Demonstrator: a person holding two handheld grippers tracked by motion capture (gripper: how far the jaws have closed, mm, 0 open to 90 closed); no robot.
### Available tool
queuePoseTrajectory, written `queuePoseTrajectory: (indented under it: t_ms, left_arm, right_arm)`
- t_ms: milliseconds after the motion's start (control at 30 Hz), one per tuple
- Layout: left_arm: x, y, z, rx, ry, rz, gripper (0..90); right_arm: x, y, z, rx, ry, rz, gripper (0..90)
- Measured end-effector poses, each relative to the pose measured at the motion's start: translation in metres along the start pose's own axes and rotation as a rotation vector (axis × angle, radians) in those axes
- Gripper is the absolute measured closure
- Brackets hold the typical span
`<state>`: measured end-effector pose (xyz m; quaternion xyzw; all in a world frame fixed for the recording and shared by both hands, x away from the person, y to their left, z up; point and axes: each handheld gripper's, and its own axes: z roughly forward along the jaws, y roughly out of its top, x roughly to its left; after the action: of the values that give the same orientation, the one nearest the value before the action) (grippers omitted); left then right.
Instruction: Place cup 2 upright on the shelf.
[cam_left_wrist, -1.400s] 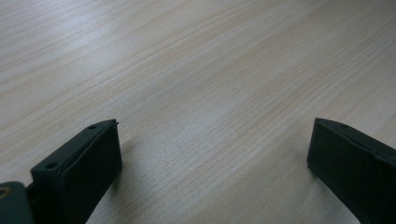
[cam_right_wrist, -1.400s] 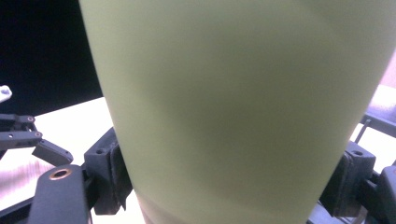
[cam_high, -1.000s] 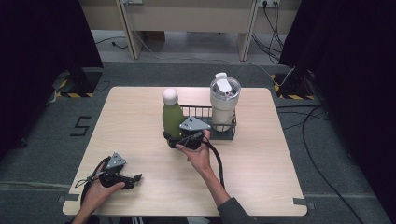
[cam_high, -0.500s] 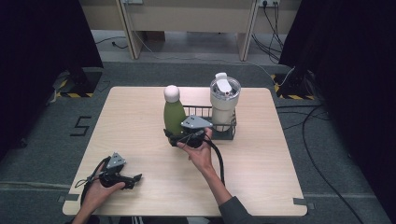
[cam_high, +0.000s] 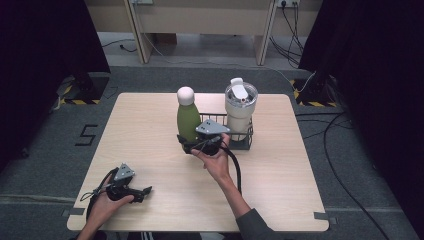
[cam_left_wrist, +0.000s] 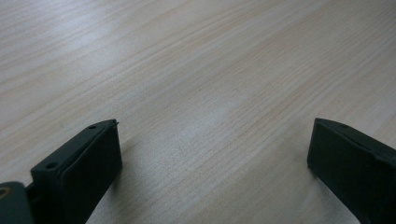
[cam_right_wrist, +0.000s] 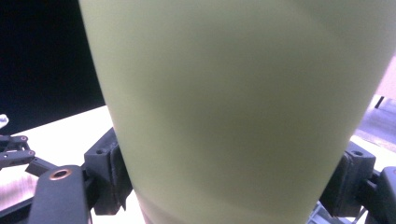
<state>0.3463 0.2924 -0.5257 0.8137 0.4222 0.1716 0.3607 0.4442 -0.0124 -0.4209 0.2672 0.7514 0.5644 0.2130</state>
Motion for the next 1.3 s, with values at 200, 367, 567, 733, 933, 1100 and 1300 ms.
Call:
queuePoseTrajectory:
  t_ms: [200,367,567,733,933,1100,1300]
  left_arm:
    - [0.000,0.000,0.000,0.000,0.000,0.000,2.1]
    - [0.000,0.000,0.000,0.000,0.000,0.000,2.1]
    - [0.000,0.000,0.000,0.000,0.000,0.000,2.1]
    - [0.000,0.000,0.000,-0.001,0.000,-0.002,2.1]
    - [0.000,0.000,0.000,-0.002,0.000,-0.002,2.2]
    - [0.000,0.000,0.000,-0.002,0.000,-0.002,2.2]
    - [0.000,0.000,0.000,-0.002,0.000,-0.001,2.2]
  right_arm:
    - [-0.006,0.011,-0.007,0.003,-0.032,-0.012,20.7]
    - [-0.011,0.022,-0.010,0.000,-0.053,-0.004,20.6]
    - [-0.019,0.031,-0.008,-0.003,-0.089,0.007,20.7]
    - [-0.023,0.037,-0.005,-0.006,-0.110,0.008,20.6]
    - [-0.030,0.040,0.002,-0.012,-0.149,0.006,20.6]
    - [-0.035,0.038,0.009,-0.012,-0.196,0.018,20.6]
    - [-0.040,0.035,0.017,-0.011,-0.237,0.020,20.6]
